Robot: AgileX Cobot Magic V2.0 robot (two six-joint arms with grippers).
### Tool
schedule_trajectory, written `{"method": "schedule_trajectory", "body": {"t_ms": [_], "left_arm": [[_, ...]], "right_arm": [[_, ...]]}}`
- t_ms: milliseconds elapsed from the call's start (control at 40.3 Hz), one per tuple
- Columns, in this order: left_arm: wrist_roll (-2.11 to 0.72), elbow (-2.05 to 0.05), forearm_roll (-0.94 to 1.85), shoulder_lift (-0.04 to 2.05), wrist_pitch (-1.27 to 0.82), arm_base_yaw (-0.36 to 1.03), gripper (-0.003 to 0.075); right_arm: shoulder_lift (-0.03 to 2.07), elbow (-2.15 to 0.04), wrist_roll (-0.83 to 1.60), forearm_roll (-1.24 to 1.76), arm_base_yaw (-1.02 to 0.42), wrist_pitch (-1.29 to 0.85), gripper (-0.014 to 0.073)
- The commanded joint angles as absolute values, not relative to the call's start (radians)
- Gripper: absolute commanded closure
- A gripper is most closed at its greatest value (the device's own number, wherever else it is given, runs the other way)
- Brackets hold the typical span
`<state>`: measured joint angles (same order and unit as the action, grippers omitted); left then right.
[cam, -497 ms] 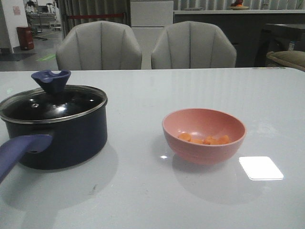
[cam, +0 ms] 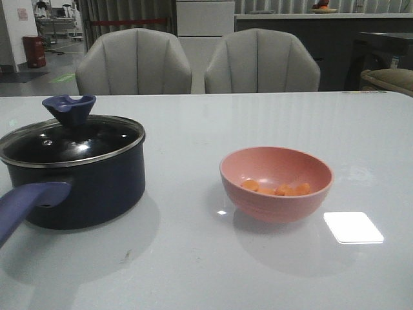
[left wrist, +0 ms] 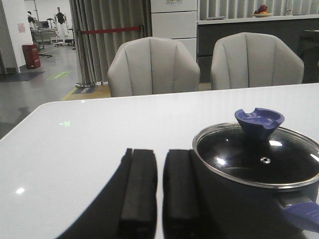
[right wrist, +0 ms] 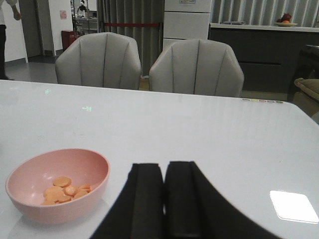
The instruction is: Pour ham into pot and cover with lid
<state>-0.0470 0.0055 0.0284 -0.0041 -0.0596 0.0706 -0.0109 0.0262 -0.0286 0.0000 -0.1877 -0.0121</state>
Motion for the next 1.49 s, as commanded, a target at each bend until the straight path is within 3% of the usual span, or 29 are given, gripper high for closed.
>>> {"method": "schedule_trajectory", "body": {"t_ms": [0, 199, 447, 546, 795, 1217, 1316, 1466], "left_arm": [[-0.043, 0.027, 0.029, -0.023, 0.020, 0.071, 0.0586], [-0.043, 0.027, 0.028, -0.023, 0.075, 0.071, 0.0586], [-0.043, -0.008, 0.033, -0.023, 0.405, 0.071, 0.0586], [-0.043, -0.119, 0.033, -0.010, 0.271, 0.071, 0.0586], [-0.043, -0.468, 0.075, 0.180, -0.311, 0.071, 0.0586], [-0.043, -0.496, 0.119, 0.344, -0.327, 0.071, 0.0577], [-0.043, -0.496, 0.119, 0.370, -0.330, 0.071, 0.0486], [-0.043, -0.496, 0.119, 0.404, -0.330, 0.071, 0.0192]], "right_arm": [[-0.029, 0.022, -0.021, -0.009, -0.185, 0.063, 0.0445], [-0.029, 0.022, -0.021, -0.009, -0.185, 0.063, 0.0445], [-0.029, 0.022, -0.021, -0.009, -0.185, 0.063, 0.0445], [-0.029, 0.022, -0.021, -0.009, -0.185, 0.063, 0.0445], [-0.029, 0.022, -0.021, -0.009, -0.185, 0.063, 0.0445], [-0.029, 0.022, -0.021, -0.009, -0.185, 0.063, 0.0445], [-0.029, 0.022, -0.021, -0.009, -0.185, 0.063, 0.0445], [-0.029, 0.022, -0.021, -0.009, -0.185, 0.063, 0.0445]]}}
